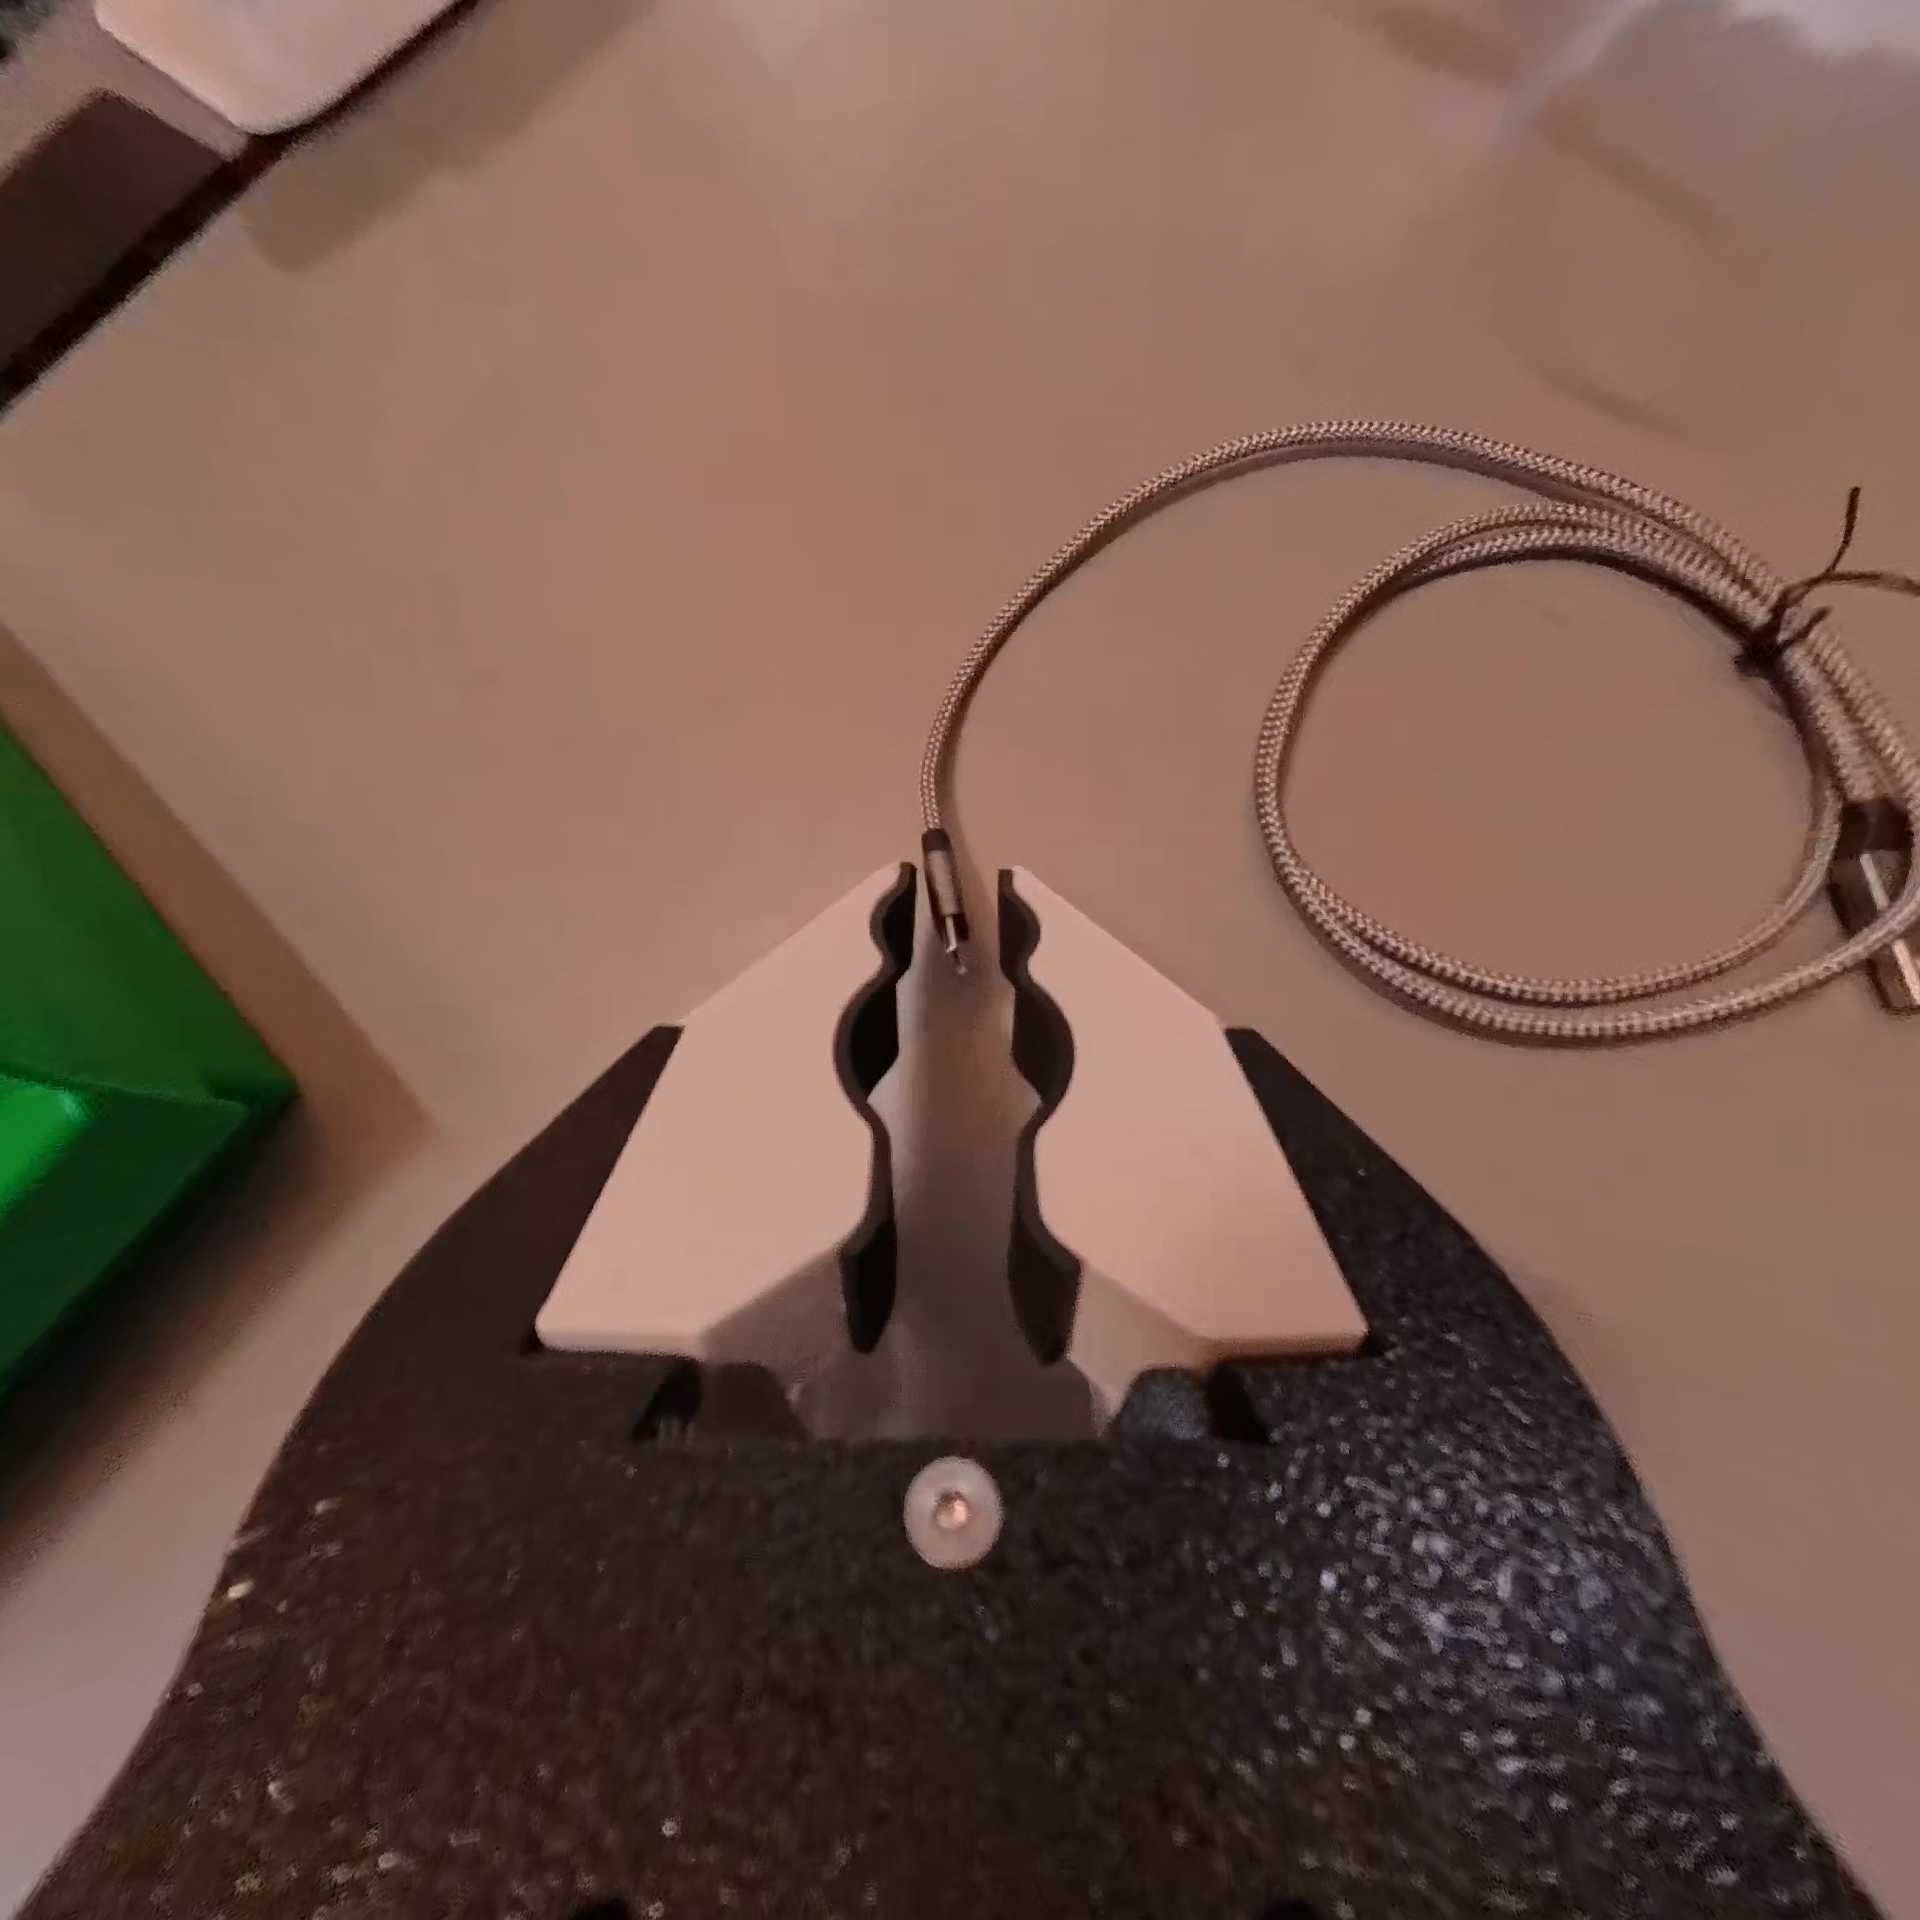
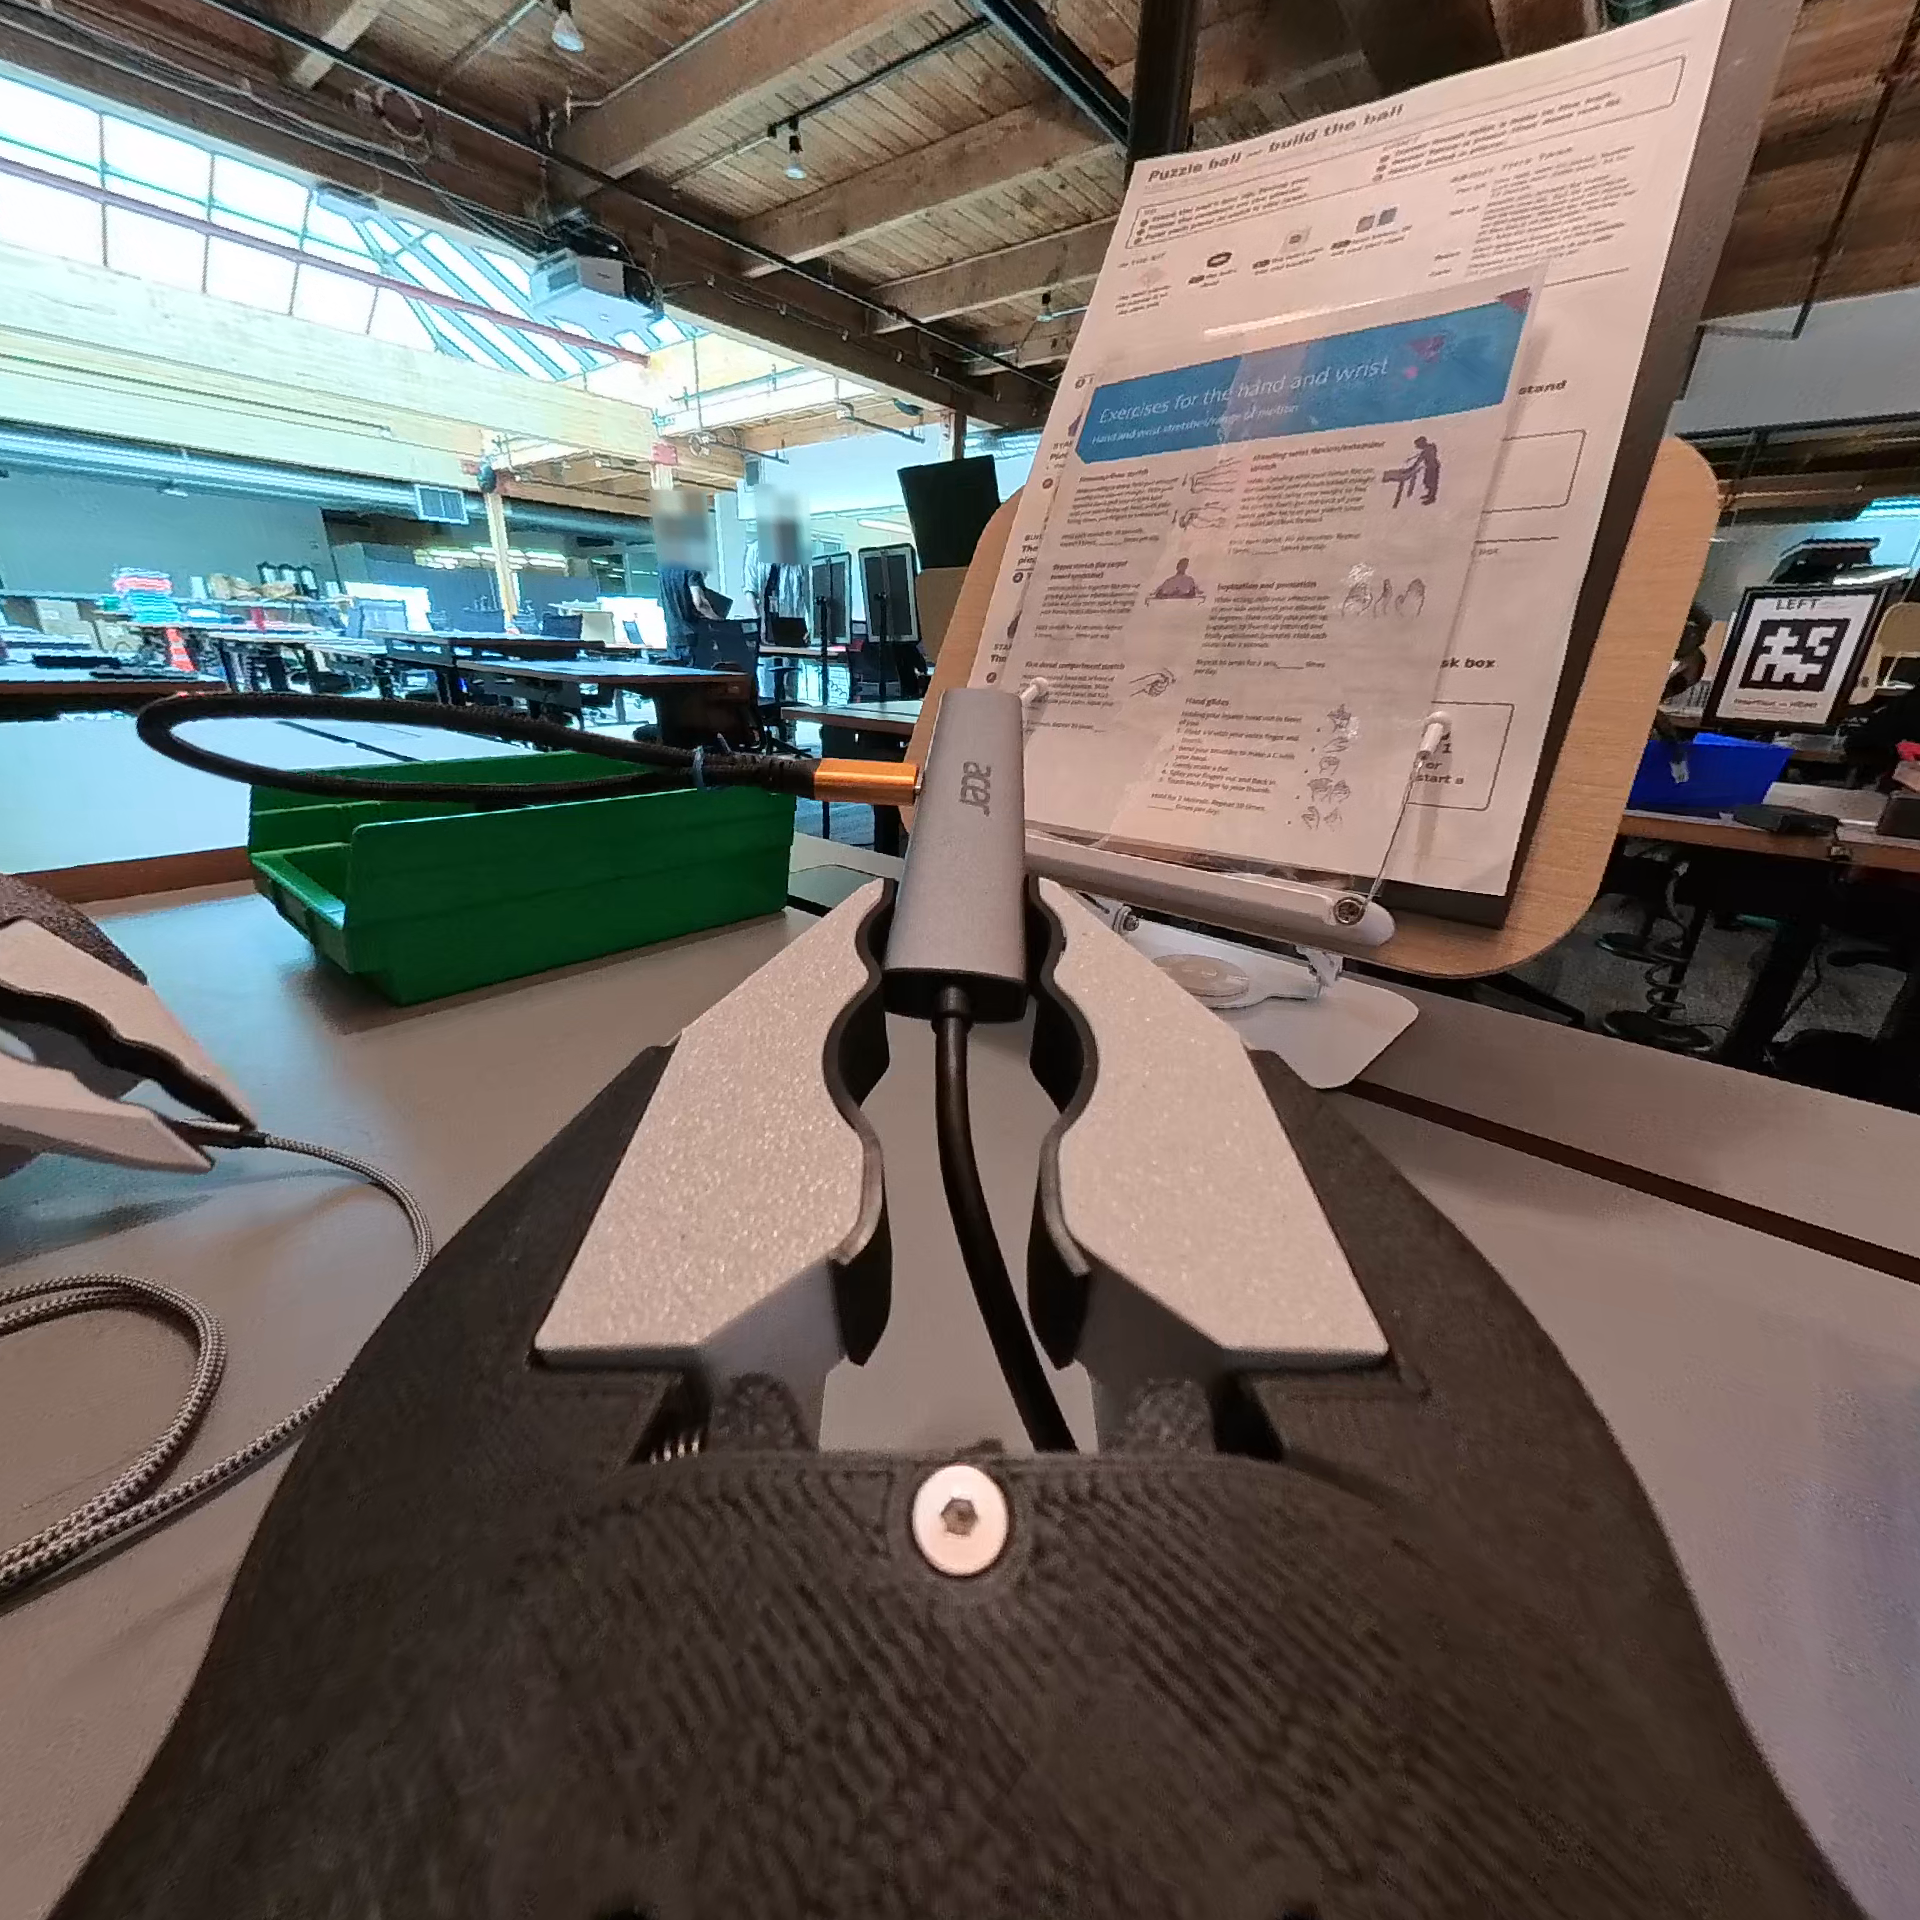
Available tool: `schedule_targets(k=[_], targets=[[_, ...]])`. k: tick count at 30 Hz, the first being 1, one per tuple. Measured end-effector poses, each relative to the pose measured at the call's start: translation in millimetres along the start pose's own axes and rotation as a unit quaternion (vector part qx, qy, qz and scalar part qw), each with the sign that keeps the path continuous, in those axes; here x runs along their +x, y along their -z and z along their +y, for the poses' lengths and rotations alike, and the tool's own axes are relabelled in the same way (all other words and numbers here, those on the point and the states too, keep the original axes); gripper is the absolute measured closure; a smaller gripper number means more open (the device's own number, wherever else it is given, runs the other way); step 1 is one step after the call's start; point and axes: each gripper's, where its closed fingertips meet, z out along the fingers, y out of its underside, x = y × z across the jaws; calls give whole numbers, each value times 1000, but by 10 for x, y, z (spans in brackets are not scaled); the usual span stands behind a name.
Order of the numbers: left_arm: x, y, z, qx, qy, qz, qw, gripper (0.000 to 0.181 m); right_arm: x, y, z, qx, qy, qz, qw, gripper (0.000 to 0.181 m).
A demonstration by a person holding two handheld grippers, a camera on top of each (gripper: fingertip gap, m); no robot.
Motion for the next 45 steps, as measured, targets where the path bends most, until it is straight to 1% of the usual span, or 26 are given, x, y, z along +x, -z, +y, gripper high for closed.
schedule_targets(k=[1, 2, 4, 6, 8, 9, 10, 12, 13, 15, 16, 17, 18, 21, 23, 25, 30, 32, 36, 37, 38, 39, 40, 41, 42, 45], targets=[[15, 1, 4, 1, -26, 1, 1000, 163, -3, 0, 0, 0, 0, -1, 1000, 159], [38, 23, 8, 3, -69, 7, 998, 157, -5, 0, 2, 0, 0, -2, 1000, 159], [-22, 105, -39, 22, -177, -14, 984, 148, -9, 0, 8, -1, -1, -4, 1000, 159], [-106, 200, -126, 37, -286, -47, 956, 130, -14, -5, 21, -4, 0, -5, 1000, 159], [-234, 260, -162, 11, -393, -83, 916, 126, -22, -12, 30, -5, 0, -6, 1000, 159], [-302, 292, -185, -7, -460, -103, 882, 125, -26, -14, 35, -6, 1, -6, 1000, 159], [-366, 325, -217, -25, -535, -124, 836, 125, -30, -17, 39, -7, 2, -7, 1000, 159], [-441, 348, -281, -52, -671, -149, 725, 124, -33, -23, 46, -8, 4, -6, 1000, 159], [-405, 326, -315, -43, -721, -145, 676, 123, -35, -27, 51, -9, 5, -6, 1000, 159], [-231, 244, -327, 1, -784, -111, 611, 117, -48, -33, 64, -12, 8, -8, 1000, 159], [-165, 197, -290, 12, -813, -90, 576, 109, -53, -36, 73, -14, 11, -8, 1000, 159], [-129, 147, -251, 16, -839, -71, 538, 106, -59, -39, 85, -16, 14, -8, 1000, 159], [-119, 98, -204, 16, -857, -53, 512, 103, -62, -41, 98, -19, 17, -8, 1000, 159], [-208, 12, -120, 2, -887, -5, 462, 102, -66, -43, 113, -23, 25, -8, 999, 159], [-220, -6, -115, 1, -895, 26, 444, 106, -64, -41, 103, -23, 28, -8, 999, 159], [-183, -31, -128, -1, -906, 49, 420, 110, -62, -40, 95, -22, 28, -9, 999, 159], [-28, -119, -69, -8, -921, 96, 378, 133, -59, -38, 98, -23, 29, -12, 999, 159], [-14, -163, -73, -18, -923, 101, 371, 144, -53, -35, 96, -23, 28, -12, 999, 159], [60, -210, -42, -37, -917, 114, 380, 177, -38, -25, 88, -21, 25, -12, 999, 159], [65, -214, -41, -47, -916, 111, 383, 177, -35, -23, 83, -21, 25, -12, 999, 159], [59, -213, -40, -61, -910, 113, 393, 178, -30, -20, 79, -20, 24, -12, 999, 159], [46, -207, -31, -80, -901, 119, 409, 178, -25, -17, 76, -20, 24, -12, 999, 159], [24, -209, -28, -102, -886, 122, 435, 178, -21, -15, 74, -20, 23, -12, 999, 159], [-15, -216, -36, -128, -865, 118, 470, 178, -16, -14, 72, -19, 22, -11, 1000, 159], [-47, -224, -69, -147, -835, 112, 518, 178, -12, -10, 69, -19, 22, -11, 1000, 159], [-110, -192, -201, -188, -685, 119, 693, 179, 0, 2, 49, -15, 20, -9, 1000, 159]])
